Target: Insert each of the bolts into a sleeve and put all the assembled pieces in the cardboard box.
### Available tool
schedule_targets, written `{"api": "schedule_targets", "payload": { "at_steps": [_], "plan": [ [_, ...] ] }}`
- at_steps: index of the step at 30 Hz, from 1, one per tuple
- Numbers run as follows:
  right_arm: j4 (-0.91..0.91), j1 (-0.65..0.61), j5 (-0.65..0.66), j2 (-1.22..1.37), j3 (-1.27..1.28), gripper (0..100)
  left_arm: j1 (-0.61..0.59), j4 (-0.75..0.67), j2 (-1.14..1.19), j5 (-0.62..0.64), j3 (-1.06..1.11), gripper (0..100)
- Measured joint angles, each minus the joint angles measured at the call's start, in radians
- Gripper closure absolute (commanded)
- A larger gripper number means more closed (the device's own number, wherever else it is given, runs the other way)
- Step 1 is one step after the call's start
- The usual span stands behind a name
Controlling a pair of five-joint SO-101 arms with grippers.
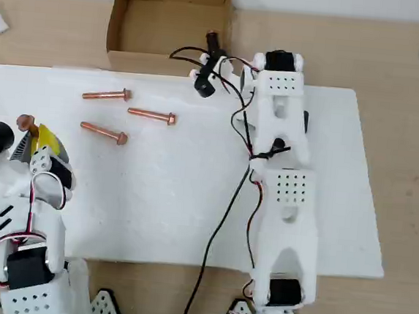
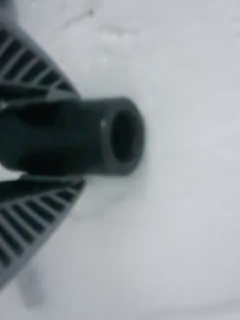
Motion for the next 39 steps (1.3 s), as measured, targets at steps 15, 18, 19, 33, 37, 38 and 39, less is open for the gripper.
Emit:
{"api": "schedule_targets", "payload": {
  "at_steps": [15,18,19,33,37,38,39],
  "plan": [
    [0.066,-0.021,-0.055,-0.002,-0.084,98.8,0.000,0.000,0.000,0.000,0.000,99],
    [0.066,-0.028,-0.124,-0.069,-0.094,98.8,0.000,0.000,0.000,0.000,0.000,99],
    [0.066,-0.034,-0.150,-0.106,-0.092,98.8,0.000,0.000,0.000,0.000,0.000,99],
    [0.069,-0.209,-0.486,-1.117,0.578,98.8,0.000,0.000,0.000,0.000,0.000,100],
    [0.046,-0.209,-0.548,-1.458,0.802,98.8,0.009,0.000,0.000,0.000,0.000,100],
    [0.040,-0.209,-0.552,-1.540,0.859,98.8,0.029,0.000,0.000,-0.009,0.000,100],
    [0.035,-0.209,-0.555,-1.619,0.919,98.8,0.052,0.000,0.000,-0.031,0.000,100]
  ]
}}
